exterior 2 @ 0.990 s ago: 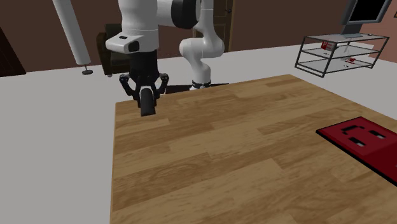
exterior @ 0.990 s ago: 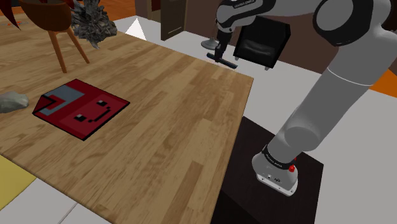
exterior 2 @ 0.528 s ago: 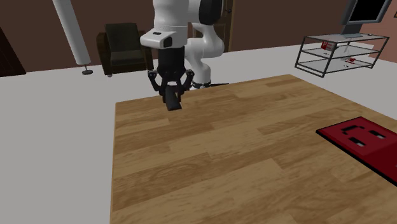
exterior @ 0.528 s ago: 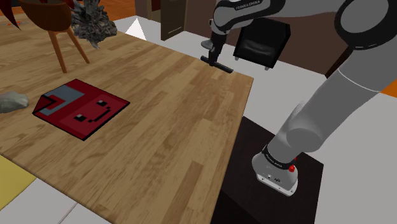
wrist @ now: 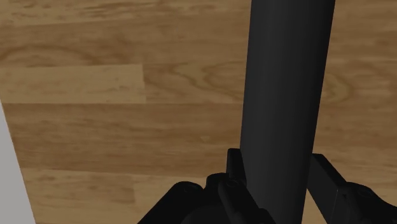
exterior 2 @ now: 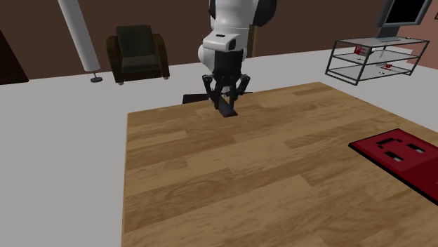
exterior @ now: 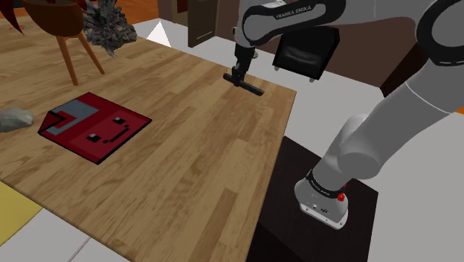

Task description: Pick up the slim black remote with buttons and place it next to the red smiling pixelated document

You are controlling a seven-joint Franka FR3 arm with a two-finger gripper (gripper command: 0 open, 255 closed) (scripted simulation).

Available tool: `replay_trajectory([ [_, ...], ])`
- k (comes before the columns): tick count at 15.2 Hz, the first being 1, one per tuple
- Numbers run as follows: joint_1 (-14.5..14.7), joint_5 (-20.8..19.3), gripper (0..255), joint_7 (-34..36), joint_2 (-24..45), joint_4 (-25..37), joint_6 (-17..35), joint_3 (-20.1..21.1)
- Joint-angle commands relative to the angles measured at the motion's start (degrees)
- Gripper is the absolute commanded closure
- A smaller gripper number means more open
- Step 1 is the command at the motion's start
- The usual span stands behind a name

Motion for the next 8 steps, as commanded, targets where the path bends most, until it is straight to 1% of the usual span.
replay_trajectory([
  [1, 1.18, 0.13, 255, 2.91, -0.95, -0.76, -0.45, 1.71],
  [8, 5.52, 1.3, 255, 12.82, -2.15, -1.88, -1.42, 7.97],
])
